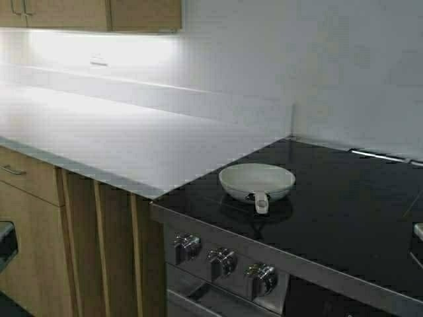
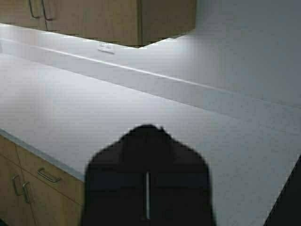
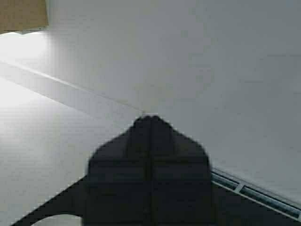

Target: Wash the pan

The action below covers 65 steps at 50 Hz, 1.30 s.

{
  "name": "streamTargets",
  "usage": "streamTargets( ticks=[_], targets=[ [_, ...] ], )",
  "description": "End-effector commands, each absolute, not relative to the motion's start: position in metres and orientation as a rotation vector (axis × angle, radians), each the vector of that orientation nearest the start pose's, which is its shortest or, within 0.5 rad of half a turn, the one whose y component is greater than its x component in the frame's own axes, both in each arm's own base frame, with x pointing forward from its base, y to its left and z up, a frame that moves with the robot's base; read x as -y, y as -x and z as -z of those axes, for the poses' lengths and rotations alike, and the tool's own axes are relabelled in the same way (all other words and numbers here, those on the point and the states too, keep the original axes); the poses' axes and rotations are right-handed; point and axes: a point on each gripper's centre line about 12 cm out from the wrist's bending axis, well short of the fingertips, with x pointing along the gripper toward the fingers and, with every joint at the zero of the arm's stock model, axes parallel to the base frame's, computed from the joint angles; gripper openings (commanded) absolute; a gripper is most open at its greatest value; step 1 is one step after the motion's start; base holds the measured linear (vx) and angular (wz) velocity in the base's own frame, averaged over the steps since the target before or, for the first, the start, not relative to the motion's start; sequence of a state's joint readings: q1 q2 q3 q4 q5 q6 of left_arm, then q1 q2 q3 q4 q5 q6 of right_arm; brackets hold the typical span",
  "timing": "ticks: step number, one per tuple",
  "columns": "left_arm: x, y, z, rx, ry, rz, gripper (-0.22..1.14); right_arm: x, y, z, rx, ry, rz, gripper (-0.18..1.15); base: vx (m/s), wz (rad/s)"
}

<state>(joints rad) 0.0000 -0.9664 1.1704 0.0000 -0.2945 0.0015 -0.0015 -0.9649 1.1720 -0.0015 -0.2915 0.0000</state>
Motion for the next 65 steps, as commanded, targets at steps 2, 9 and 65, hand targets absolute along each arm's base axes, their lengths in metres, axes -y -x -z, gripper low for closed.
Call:
streamTargets(
  ticks=[2, 9, 65],
  targets=[
    [-0.002, -0.199, -0.293, 0.066, 0.02, -0.011, 0.05, -0.001, -0.2, -0.292, 0.061, 0.003, -0.005, 0.08, 0.0, 0.0],
    [-0.002, -0.2, -0.293, 0.065, 0.076, -0.008, 0.51, -0.001, -0.201, -0.291, 0.038, -0.003, -0.005, 0.07, 0.0, 0.0],
    [0.132, -0.316, -0.136, -0.299, 0.725, 0.383, 1.01, -0.001, -0.2, -0.287, 0.011, -0.009, -0.005, 0.06, 0.0, 0.0]
  ],
)
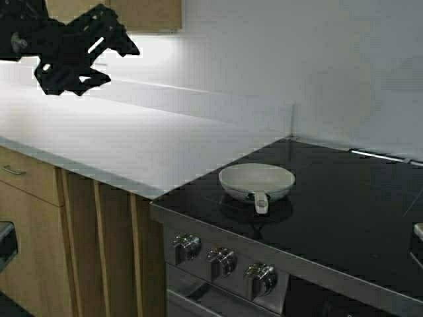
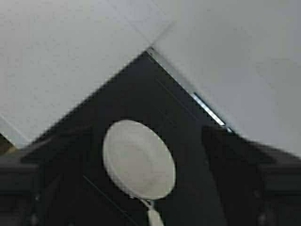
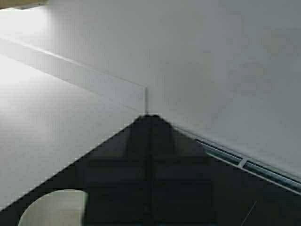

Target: Wash the pan

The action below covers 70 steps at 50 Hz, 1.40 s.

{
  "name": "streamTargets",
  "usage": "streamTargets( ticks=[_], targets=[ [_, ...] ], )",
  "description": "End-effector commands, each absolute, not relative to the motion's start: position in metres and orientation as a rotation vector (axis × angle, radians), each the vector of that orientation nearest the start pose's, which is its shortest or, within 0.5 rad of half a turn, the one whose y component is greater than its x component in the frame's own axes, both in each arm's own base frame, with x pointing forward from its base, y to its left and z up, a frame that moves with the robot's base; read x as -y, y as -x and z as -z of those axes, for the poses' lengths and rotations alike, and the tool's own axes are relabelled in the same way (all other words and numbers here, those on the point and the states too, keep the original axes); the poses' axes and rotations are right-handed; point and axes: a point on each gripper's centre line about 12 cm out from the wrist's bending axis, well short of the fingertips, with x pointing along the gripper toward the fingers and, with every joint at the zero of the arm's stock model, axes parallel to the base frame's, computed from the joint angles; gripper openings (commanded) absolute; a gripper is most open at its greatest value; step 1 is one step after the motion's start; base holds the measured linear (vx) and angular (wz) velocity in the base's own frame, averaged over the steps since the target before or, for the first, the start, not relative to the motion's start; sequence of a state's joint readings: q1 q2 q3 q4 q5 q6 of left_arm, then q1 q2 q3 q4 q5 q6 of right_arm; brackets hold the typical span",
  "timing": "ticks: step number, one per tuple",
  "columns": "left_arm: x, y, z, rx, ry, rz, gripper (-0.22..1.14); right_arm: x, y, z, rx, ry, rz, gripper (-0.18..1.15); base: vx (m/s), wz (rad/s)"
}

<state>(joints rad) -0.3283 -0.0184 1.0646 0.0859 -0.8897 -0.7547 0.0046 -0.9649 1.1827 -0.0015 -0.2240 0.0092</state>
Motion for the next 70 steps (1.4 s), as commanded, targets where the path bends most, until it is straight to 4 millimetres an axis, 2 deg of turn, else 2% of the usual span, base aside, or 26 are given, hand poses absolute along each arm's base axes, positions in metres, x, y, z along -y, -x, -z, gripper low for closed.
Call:
streamTargets(
  ticks=[1, 16, 26, 37, 45, 60, 70],
  targets=[
    [0.136, -0.318, -0.132, -0.309, 0.737, 0.393, 1.01, -0.001, -0.2, -0.288, 0.012, -0.008, -0.005, 0.06, 0.0, 0.0],
    [0.193, -0.337, -0.063, -0.452, 0.925, 0.5, 1.01, -0.001, -0.2, -0.287, 0.009, -0.008, -0.005, 0.06, 0.0, 0.0],
    [0.216, -0.345, -0.028, -0.51, 1.055, 0.52, 1.01, -0.001, -0.2, -0.287, 0.008, -0.009, -0.005, 0.06, 0.0, 0.0],
    [0.235, -0.347, 0.008, -0.577, 1.092, 0.519, 1.01, -0.001, -0.2, -0.286, 0.003, -0.009, -0.007, 0.06, 0.0, 0.0],
    [0.249, -0.349, 0.025, -0.611, 1.138, 0.525, 1.01, -0.001, -0.2, -0.285, 0.002, -0.009, -0.007, 0.06, 0.0, 0.0],
    [0.278, -0.355, 0.043, -0.652, 1.201, 0.557, 1.01, -0.001, -0.2, -0.285, 0.0, -0.008, -0.007, 0.06, 0.0, 0.0],
    [0.286, -0.359, 0.055, -0.674, 1.245, 0.549, 1.01, -0.001, -0.2, -0.284, -0.002, -0.009, -0.007, 0.06, 0.0, 0.0]
  ],
)
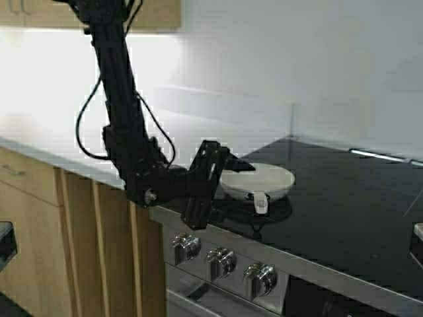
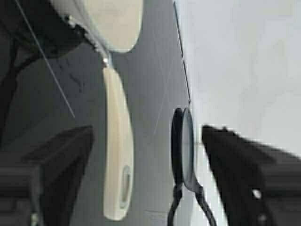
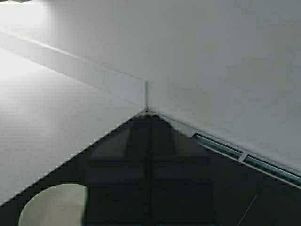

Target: Wash the pan

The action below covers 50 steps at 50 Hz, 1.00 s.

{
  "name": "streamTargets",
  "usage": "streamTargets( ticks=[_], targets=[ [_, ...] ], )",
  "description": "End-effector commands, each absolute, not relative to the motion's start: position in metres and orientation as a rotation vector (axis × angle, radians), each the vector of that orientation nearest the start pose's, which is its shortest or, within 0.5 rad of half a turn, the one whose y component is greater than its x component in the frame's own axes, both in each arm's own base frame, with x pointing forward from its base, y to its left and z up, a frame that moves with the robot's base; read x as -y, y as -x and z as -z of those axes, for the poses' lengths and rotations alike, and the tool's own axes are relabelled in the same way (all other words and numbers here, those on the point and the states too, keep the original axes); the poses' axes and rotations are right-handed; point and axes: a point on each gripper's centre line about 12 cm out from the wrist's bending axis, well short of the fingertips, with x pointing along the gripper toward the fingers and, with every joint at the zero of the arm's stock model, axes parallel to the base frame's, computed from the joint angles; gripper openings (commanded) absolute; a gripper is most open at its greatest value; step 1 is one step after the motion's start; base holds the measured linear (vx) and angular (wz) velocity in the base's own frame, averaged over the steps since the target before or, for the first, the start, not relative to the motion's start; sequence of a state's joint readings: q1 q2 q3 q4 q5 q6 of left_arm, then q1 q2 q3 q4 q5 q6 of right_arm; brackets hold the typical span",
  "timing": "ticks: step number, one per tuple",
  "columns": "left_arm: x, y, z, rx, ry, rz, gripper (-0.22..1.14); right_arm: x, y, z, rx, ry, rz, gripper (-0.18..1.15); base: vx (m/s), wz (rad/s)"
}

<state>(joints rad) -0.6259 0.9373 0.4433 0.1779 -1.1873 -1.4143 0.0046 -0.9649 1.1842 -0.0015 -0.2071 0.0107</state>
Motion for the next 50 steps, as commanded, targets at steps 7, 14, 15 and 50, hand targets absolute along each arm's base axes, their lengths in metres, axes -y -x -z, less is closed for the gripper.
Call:
streamTargets(
  ticks=[7, 14, 15, 50],
  targets=[
    [0.289, -0.364, 0.061, -0.685, 1.25, 0.538, 1.01, -0.001, -0.2, -0.284, -0.002, -0.011, -0.005, 0.06, 0.0, 0.0],
    [0.298, -0.368, 0.06, -0.687, 1.246, 0.546, 1.01, -0.001, -0.2, -0.285, 0.001, -0.011, -0.006, 0.06, 0.0, 0.0],
    [0.299, -0.369, 0.06, -0.689, 1.244, 0.546, 1.01, -0.001, -0.2, -0.285, 0.001, -0.011, -0.006, 0.06, 0.0, 0.0],
    [0.338, -0.395, 0.07, -0.709, 1.296, 0.559, 1.01, -0.001, -0.2, -0.285, 0.001, -0.025, -0.007, 0.06, 0.0, 0.0]
  ],
)
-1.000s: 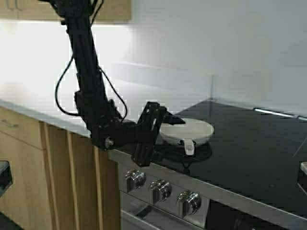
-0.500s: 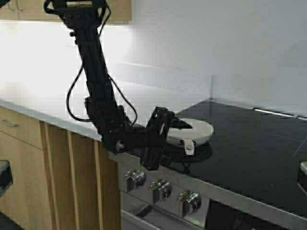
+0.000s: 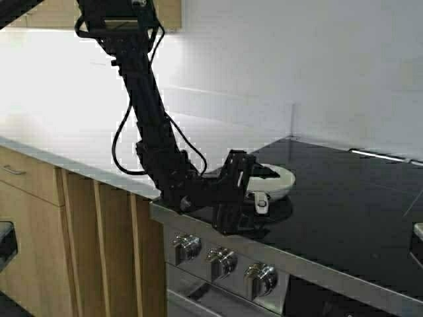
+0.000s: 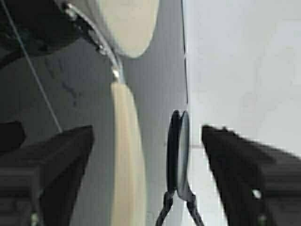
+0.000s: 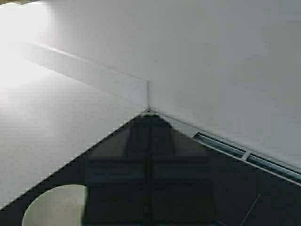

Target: Wash the pan

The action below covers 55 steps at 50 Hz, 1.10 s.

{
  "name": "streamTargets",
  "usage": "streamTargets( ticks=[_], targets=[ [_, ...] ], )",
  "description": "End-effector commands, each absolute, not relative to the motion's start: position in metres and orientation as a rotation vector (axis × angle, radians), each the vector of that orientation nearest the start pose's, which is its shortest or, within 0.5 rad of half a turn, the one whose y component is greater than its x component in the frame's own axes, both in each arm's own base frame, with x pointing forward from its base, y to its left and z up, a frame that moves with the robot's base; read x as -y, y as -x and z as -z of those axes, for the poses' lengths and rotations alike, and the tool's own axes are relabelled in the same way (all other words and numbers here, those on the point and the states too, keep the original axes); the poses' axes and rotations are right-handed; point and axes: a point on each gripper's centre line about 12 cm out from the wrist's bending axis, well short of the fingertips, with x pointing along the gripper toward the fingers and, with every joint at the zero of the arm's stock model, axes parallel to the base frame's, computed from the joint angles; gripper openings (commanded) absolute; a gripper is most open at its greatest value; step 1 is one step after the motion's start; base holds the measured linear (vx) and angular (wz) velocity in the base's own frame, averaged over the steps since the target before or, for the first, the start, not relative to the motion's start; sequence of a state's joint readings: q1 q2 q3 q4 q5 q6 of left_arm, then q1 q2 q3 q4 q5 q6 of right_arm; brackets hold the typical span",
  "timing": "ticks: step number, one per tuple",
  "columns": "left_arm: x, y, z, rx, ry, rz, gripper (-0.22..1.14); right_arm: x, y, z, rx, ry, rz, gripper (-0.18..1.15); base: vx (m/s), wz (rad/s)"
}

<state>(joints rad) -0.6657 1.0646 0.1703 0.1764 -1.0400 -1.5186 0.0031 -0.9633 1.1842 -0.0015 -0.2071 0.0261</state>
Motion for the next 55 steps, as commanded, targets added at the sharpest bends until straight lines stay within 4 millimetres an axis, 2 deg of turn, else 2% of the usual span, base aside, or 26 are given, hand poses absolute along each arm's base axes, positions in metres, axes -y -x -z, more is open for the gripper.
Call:
streamTargets(
  ticks=[1, 13, 17, 19, 21, 27, 29, 36, 43, 48, 55],
  targets=[
    [0.339, -0.396, 0.07, -0.71, 1.293, 0.559, 1.01, -0.001, -0.2, -0.286, 0.003, -0.025, -0.007, 0.06, 0.0, 0.0],
    [0.343, -0.398, 0.071, -0.706, 1.298, 0.569, 1.0, -0.001, -0.2, -0.285, 0.001, -0.026, -0.006, 0.06, 0.0, 0.0],
    [0.343, -0.398, 0.069, -0.7, 1.305, 0.575, 0.91, -0.001, -0.2, -0.285, 0.0, -0.026, -0.006, 0.06, 0.0, 0.0],
    [0.343, -0.398, 0.069, -0.7, 1.31, 0.576, 0.81, -0.001, -0.2, -0.285, 0.0, -0.025, -0.005, 0.06, 0.0, 0.0],
    [0.343, -0.398, 0.069, -0.704, 1.319, 0.571, 0.65, -0.001, -0.2, -0.285, 0.001, -0.026, -0.005, 0.06, 0.0, 0.0],
    [0.341, -0.398, 0.066, -0.708, 1.356, 0.554, -0.05, -0.001, -0.2, -0.285, 0.001, -0.025, -0.005, 0.06, 0.0, 0.0],
    [0.342, -0.399, 0.063, -0.697, 1.363, 0.564, -0.17, -0.001, -0.2, -0.285, -0.002, -0.026, -0.006, 0.06, 0.0, 0.0],
    [0.343, -0.4, 0.057, -0.681, 1.375, 0.577, 0.1, -0.001, -0.2, -0.286, 0.003, -0.025, -0.005, 0.06, 0.0, 0.0],
    [0.343, -0.401, 0.054, -0.677, 1.375, 0.581, 0.01, -0.001, -0.2, -0.285, -0.002, -0.026, -0.006, 0.06, 0.0, 0.0],
    [0.342, -0.399, 0.052, -0.678, 1.377, 0.58, 0.02, -0.001, -0.2, -0.285, 0.0, -0.026, -0.006, 0.06, 0.0, 0.0],
    [0.337, -0.392, 0.033, -0.665, 1.372, 0.601, 0.03, -0.001, -0.2, -0.285, 0.0, -0.026, -0.005, 0.06, 0.0, 0.01]
  ],
)
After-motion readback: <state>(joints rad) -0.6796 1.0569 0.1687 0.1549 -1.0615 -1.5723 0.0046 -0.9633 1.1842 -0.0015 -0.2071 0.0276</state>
